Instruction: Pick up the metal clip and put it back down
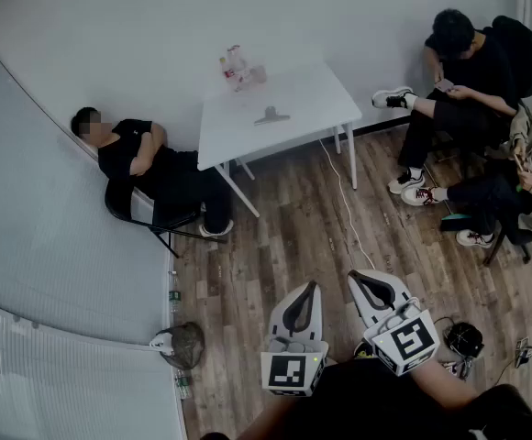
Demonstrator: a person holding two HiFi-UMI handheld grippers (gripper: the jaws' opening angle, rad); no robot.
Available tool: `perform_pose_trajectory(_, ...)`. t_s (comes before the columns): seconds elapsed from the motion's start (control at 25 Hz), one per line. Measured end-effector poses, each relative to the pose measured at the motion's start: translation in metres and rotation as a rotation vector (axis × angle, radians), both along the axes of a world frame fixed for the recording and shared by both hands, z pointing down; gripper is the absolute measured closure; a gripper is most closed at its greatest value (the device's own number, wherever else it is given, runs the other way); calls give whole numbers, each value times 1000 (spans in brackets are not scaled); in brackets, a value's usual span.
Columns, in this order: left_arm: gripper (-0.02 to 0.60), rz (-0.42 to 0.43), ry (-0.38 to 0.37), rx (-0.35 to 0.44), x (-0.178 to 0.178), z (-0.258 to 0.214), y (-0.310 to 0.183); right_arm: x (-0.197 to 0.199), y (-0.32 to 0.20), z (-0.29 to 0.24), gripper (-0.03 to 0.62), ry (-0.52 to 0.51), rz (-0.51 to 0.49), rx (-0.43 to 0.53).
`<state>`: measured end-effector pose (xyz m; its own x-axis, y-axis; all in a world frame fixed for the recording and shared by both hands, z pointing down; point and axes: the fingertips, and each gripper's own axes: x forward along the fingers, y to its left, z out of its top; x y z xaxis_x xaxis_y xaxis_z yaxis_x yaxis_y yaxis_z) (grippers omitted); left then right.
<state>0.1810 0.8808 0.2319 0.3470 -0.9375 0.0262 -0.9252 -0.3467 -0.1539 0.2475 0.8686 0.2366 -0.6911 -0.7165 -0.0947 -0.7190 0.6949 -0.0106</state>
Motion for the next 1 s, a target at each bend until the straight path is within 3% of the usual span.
perform_pose_trajectory(0.24, 560, 64, 27, 2, 8, 2, 4, 0, 4, 1, 575, 1, 18, -11)
perform_pose_trajectory(0.44, 560, 17, -5, -10, -3, -1, 10, 1, 9, -7, 574, -39, -1, 0)
perform_pose_trajectory(0.64, 560, 5, 9, 12, -9, 6, 14, 14, 8, -4, 576, -85, -32, -21)
perform_pose_trajectory(1.0, 560, -23, -1, -13, -23, 12, 12, 17, 2, 1, 576, -87, -30, -44)
